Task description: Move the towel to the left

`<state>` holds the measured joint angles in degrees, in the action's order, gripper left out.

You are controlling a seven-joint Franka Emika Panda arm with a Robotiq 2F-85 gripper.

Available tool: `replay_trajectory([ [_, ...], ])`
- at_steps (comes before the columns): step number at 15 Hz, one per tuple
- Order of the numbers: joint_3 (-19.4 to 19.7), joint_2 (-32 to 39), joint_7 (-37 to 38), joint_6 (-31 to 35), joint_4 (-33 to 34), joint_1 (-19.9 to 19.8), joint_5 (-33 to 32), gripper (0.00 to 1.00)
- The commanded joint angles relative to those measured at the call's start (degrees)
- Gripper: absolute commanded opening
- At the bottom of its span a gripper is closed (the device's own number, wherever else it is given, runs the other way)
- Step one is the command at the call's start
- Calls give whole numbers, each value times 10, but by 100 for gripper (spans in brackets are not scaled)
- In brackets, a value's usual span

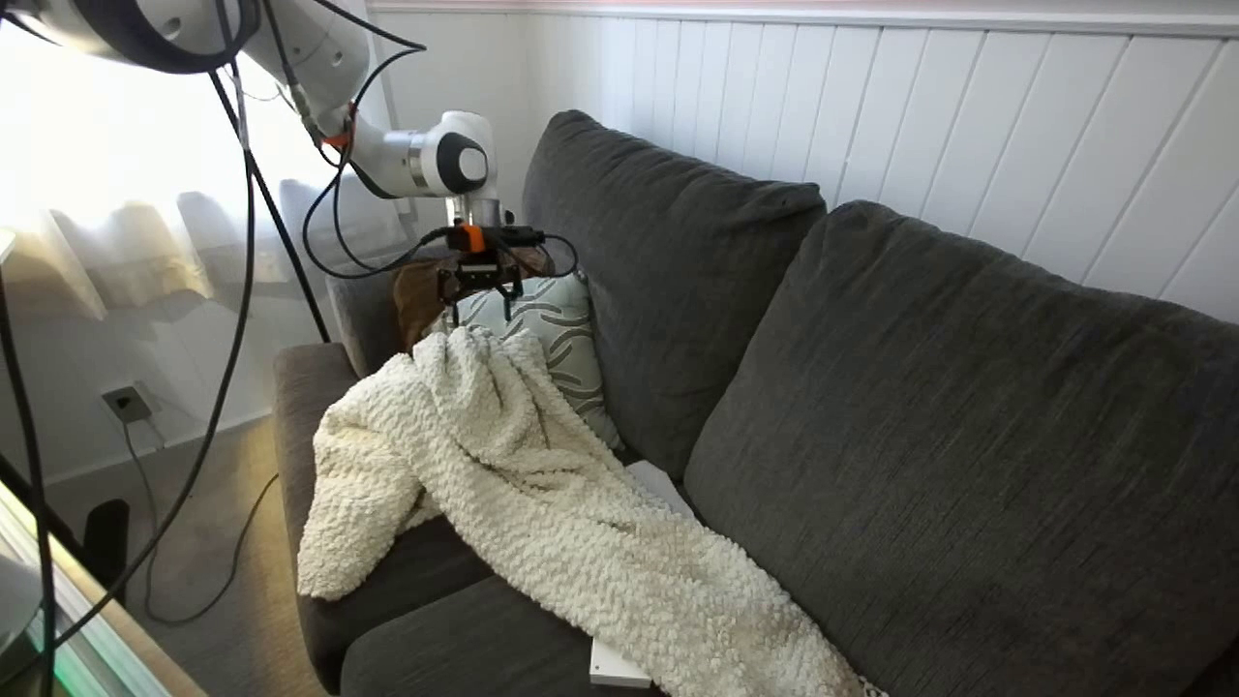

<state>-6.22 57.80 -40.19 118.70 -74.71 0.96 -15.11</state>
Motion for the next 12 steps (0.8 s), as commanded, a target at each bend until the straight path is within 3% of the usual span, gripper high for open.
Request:
replay_trajectory([
  [1, -20, 53, -76, -6, 60, -12, 17, 100],
  [6, -36, 91, -165, -24, 105, -14, 38, 100],
  [7, -36, 98, -178, -24, 115, -13, 42, 75],
  [8, -36, 103, -188, -27, 124, -12, 48, 74],
  [12, -37, 114, -221, -55, 149, -12, 71, 45],
])
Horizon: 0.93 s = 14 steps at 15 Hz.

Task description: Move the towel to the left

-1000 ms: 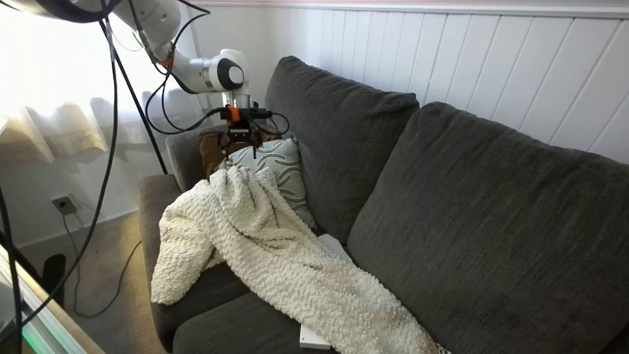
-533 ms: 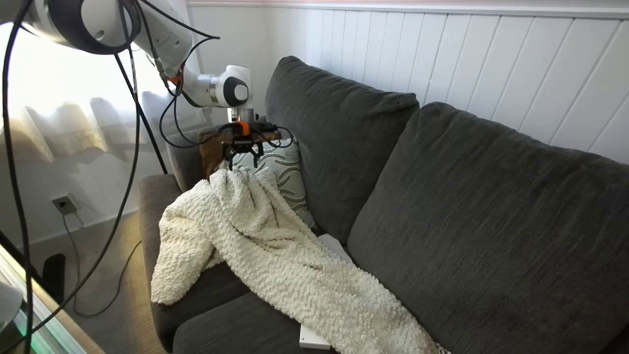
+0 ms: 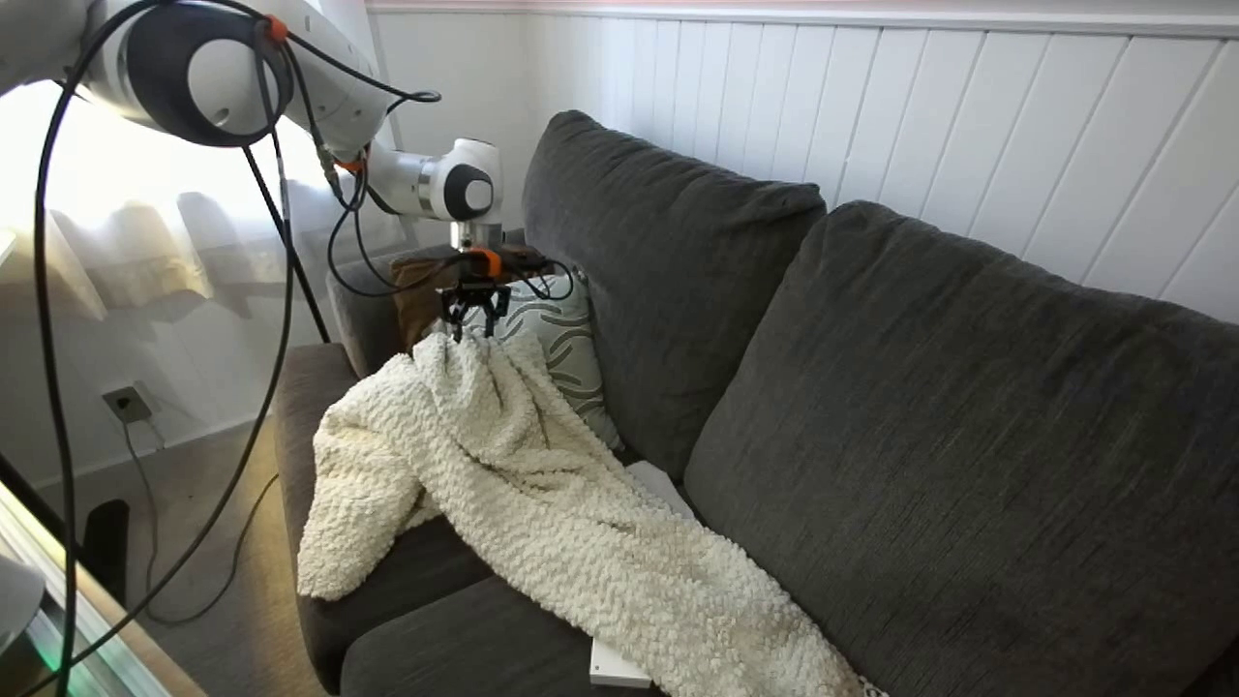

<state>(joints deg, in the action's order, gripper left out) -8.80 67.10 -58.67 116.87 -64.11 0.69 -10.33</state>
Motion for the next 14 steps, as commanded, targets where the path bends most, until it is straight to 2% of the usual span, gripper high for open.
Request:
replay_trajectory([
  [1, -11, 22, -42, -50, 48, -9, 28, 38],
  [4, -6, 18, -39, -107, 57, -6, 46, 16],
  [6, -3, 14, -31, -127, 60, -4, 52, 4],
  [7, -2, 10, -27, -133, 58, -4, 54, 1],
  [9, -4, -2, -18, -125, 44, -7, 51, 0],
  [11, -6, -28, -14, -88, 10, -6, 48, 2],
  [14, -11, -103, 16, 49, -86, -3, 48, 2],
])
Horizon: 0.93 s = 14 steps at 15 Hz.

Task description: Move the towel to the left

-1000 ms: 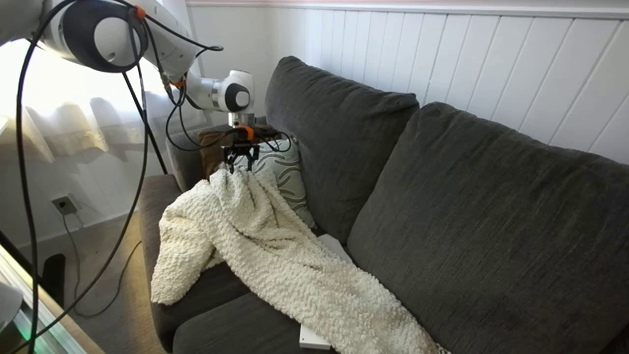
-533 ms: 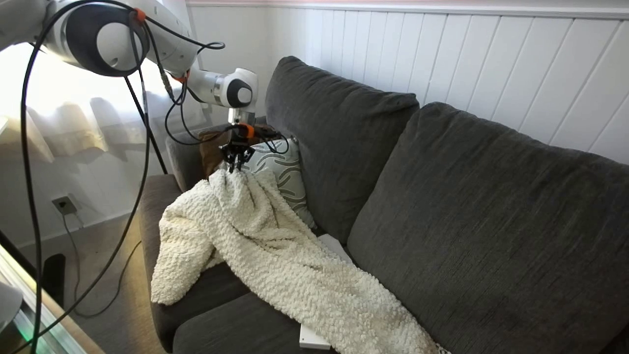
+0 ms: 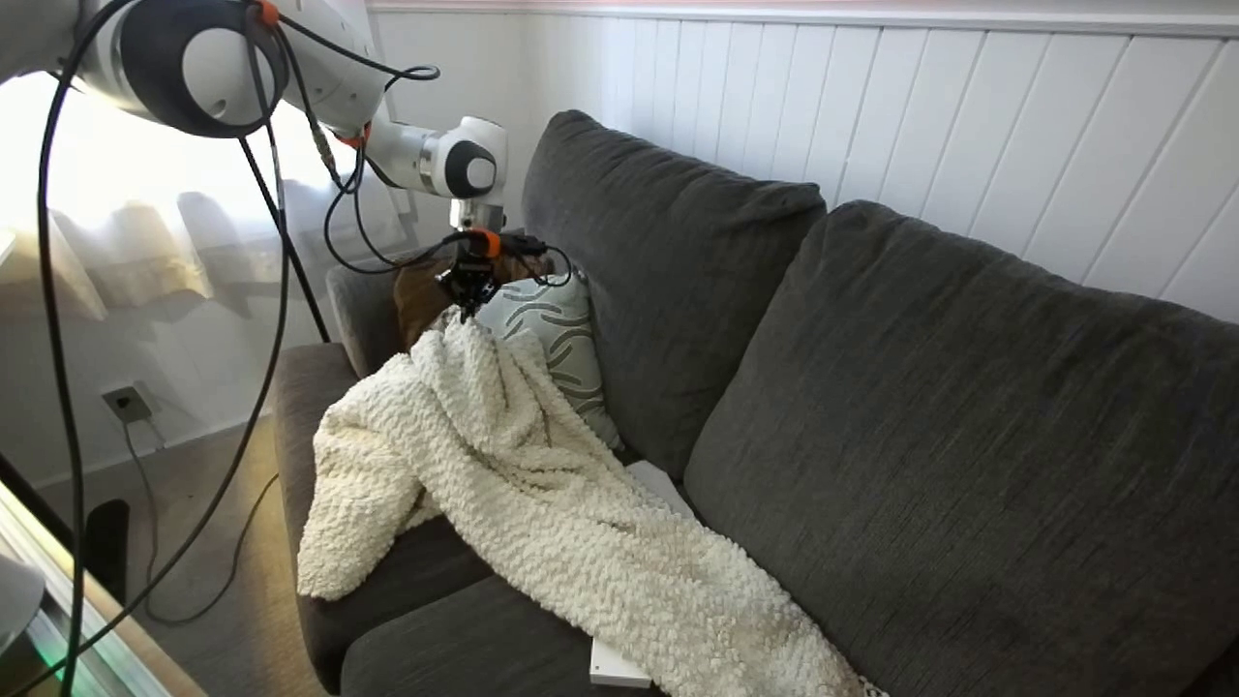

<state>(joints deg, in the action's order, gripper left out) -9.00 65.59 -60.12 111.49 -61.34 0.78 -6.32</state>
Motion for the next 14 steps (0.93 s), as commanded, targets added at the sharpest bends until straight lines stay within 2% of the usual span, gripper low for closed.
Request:
replay_trajectory([
  [1, -12, -105, 42, 140, -131, -2, 7, 2],
  [5, -22, -173, 85, 304, -220, 7, 11, 2],
  [10, -36, -257, 181, 495, -351, 11, 11, 2],
  [13, -21, -312, 248, 616, -437, 18, -8, 2],
  [14, -38, -243, 219, 550, -351, 8, -19, 6],
])
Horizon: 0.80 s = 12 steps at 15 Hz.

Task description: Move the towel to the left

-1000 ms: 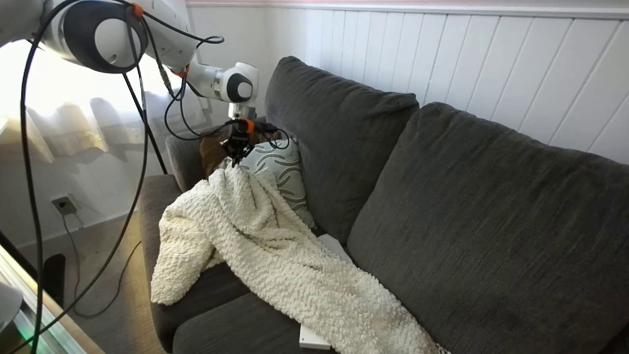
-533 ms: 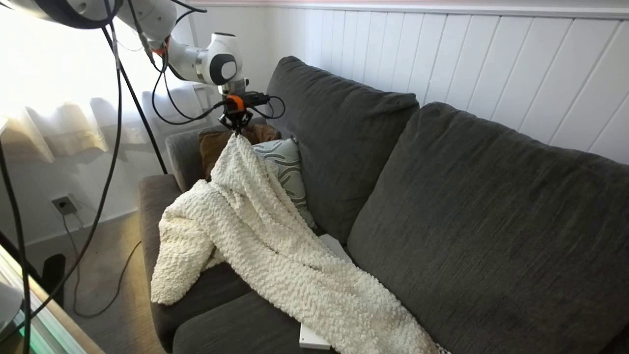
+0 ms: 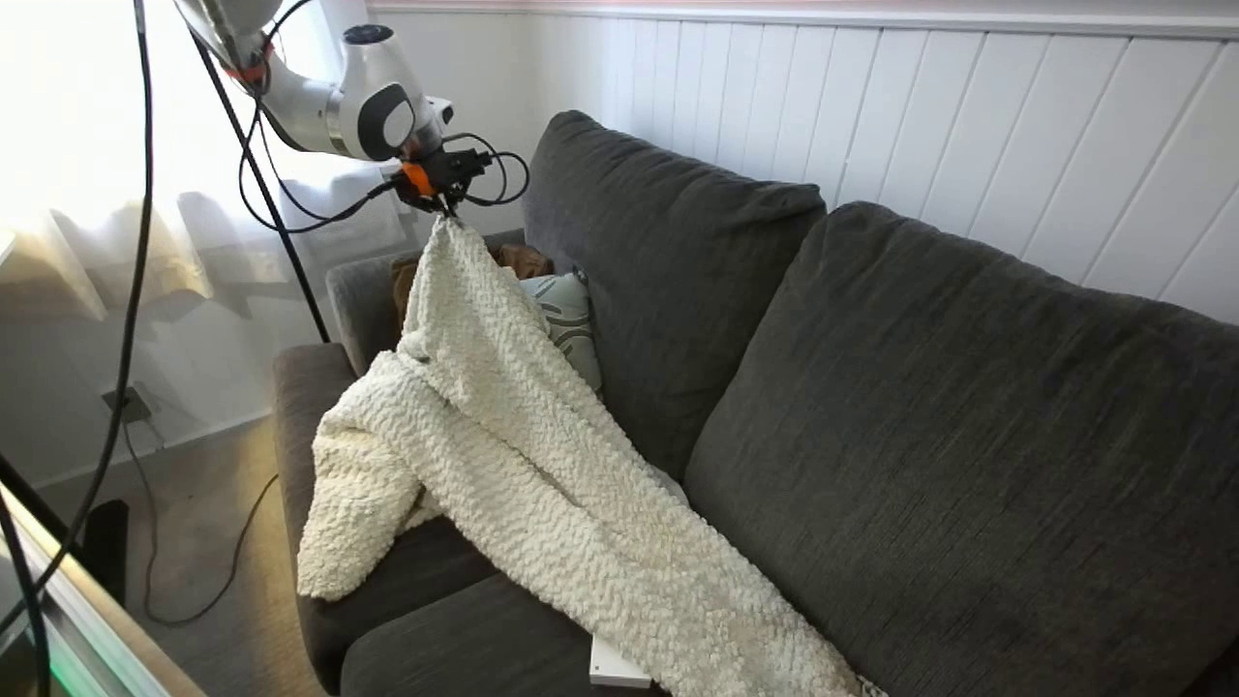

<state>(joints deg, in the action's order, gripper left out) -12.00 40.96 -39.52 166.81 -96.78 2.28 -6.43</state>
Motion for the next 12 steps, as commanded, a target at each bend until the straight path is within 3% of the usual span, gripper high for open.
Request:
replay_trajectory([
  [1, -6, -13, 29, 25, -22, -8, -22, 6],
  [6, -2, -44, 44, 43, -63, -8, -24, 6],
  [7, -2, -44, 44, 43, -64, -8, -24, 2],
  [12, 63, -95, 129, 118, -49, 40, -59, 2],
])
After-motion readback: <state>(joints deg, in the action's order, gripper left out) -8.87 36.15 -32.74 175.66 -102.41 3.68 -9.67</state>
